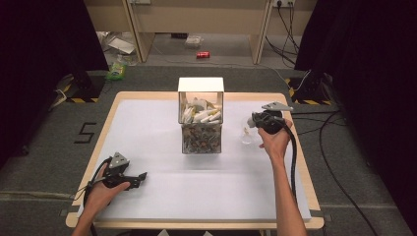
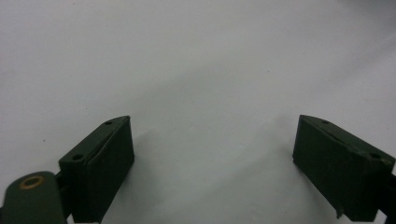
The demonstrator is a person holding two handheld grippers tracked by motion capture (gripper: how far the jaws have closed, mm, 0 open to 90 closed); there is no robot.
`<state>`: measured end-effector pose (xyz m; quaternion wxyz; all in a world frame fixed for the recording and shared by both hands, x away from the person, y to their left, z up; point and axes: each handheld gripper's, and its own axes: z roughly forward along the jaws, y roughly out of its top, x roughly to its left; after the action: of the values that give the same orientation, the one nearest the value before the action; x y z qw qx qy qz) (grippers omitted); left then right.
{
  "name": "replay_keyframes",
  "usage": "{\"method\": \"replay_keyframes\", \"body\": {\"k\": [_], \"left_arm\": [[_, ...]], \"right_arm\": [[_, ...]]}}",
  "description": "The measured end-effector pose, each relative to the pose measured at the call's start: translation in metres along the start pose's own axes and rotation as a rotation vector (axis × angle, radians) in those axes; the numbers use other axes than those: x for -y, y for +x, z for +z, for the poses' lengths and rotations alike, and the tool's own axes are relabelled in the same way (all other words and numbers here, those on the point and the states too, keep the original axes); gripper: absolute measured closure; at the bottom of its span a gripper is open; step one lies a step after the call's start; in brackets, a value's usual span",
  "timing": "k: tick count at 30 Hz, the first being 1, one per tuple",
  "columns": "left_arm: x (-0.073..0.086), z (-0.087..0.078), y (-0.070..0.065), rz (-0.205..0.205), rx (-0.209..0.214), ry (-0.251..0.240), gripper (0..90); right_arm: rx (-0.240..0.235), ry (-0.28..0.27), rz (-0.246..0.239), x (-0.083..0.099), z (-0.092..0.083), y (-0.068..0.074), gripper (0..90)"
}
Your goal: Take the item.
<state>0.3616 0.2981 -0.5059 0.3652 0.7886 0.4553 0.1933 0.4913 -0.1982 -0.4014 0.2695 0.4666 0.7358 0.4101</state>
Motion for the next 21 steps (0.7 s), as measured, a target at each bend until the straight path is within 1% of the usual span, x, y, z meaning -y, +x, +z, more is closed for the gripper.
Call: {"method": "replay_keyframes", "body": {"k": [6, 16, 18, 21], "left_arm": [[0.0, 0.0, 0.0, 0.0, 0.0, 0.0, 11.6], [0.0, 0.0, 0.0, 0.0, 0.0, 0.0, 11.6], [0.0, 0.0, 0.0, 0.0, 0.0, 0.0, 11.6], [0.0, 0.0, 0.0, -0.001, 0.0, 0.0, 11.6]], "right_arm": [[-0.005, 0.021, -0.002, 0.007, 0.0068, 0.0018, 85.1], [-0.011, 0.031, -0.013, 0.0085, 0.0092, 0.0047, 84.1], [-0.007, 0.043, -0.018, 0.009, 0.0101, 0.0052, 82.3], [-0.005, 0.041, -0.025, 0.0091, 0.0101, 0.0052, 81.2]]}}
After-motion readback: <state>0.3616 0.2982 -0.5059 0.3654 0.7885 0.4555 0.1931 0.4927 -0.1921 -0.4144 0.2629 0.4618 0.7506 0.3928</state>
